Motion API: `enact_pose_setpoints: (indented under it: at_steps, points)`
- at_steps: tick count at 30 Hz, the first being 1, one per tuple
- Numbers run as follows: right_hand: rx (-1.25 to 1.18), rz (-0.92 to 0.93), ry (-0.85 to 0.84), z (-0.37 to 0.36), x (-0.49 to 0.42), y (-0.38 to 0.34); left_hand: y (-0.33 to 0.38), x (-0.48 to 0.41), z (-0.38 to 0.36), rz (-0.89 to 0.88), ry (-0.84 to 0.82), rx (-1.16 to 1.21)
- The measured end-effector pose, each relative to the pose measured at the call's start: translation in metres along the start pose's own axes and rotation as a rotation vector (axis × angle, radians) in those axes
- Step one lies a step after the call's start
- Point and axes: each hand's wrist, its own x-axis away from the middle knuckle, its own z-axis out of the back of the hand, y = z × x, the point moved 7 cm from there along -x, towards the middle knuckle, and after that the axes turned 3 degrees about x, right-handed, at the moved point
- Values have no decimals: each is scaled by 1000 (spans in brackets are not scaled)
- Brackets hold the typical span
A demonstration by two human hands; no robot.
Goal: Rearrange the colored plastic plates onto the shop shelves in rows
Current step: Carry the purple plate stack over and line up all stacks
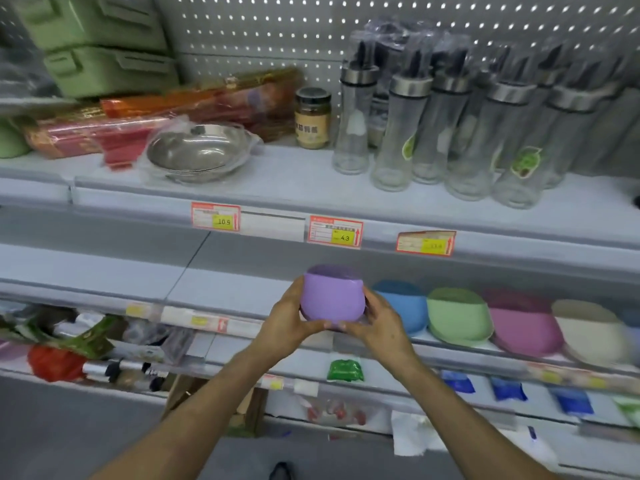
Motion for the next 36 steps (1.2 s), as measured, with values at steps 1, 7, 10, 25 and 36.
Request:
enact_pose_setpoints:
  at_steps: [1, 7, 10, 25, 36]
  points:
    - [23, -6, 8, -1, -6, 6, -4, -6, -3, 1, -13, 1]
    - [149, -40, 65, -2, -26, 19, -28, -36, -14, 1, -77, -14]
    - [236, -77, 62, -1, -32, 26, -40, -45, -22, 3, -104, -22]
    - [440, -164, 23, -4, -39, 52, -71, -59, -49, 22, -199, 26]
    - [495, -206, 2, -4, -42, 63, -76, -59, -52, 39, -191, 29]
